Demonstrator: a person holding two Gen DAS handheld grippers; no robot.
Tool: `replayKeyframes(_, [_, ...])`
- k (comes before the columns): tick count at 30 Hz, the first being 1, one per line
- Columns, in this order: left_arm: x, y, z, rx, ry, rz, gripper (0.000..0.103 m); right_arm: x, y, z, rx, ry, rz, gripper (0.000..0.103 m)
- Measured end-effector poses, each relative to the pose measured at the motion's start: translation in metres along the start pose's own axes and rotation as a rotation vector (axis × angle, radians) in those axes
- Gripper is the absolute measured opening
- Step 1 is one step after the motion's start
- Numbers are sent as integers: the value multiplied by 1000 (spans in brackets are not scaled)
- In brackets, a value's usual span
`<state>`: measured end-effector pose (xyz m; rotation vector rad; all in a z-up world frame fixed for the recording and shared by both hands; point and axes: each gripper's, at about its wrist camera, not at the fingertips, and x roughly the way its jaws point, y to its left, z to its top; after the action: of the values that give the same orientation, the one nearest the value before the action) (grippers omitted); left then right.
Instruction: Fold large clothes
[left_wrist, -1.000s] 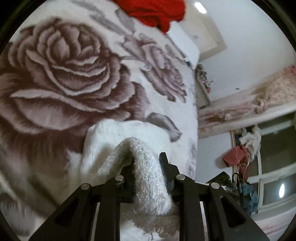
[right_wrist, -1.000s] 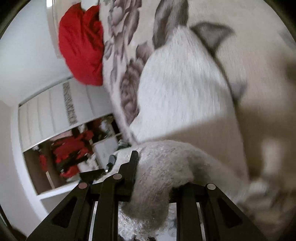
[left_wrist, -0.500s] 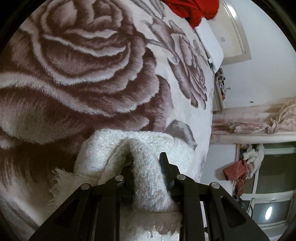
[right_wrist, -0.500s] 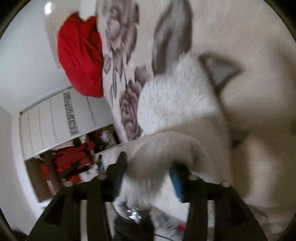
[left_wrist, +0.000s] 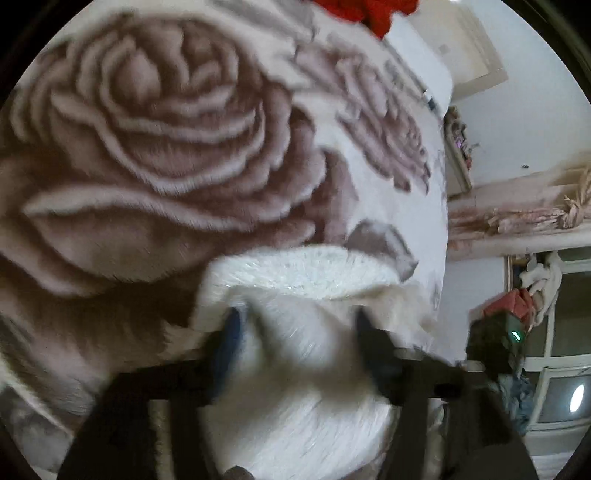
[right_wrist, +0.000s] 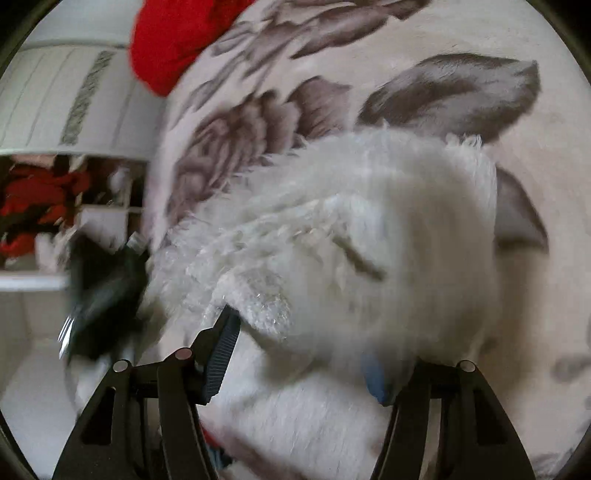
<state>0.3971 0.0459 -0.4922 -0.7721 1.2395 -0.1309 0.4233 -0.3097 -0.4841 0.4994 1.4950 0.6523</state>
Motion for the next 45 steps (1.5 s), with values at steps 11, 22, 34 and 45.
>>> replayKeyframes(11, [20,-30,-29,187,-47,218,86,-10,-10,30,28,-43,-36,61])
replayKeyframes(22, [68,-1,-16,140,6,271,95,-27,-82,7,-46,17,-174,83])
replayKeyframes(34, [53,10,-6,140,0,195,95,45,-116,23,155,64,366,48])
replayKeyframes(45, [-84,-12,-66,208,-205,247,95,-9,-119,-220,936,-278,656,41])
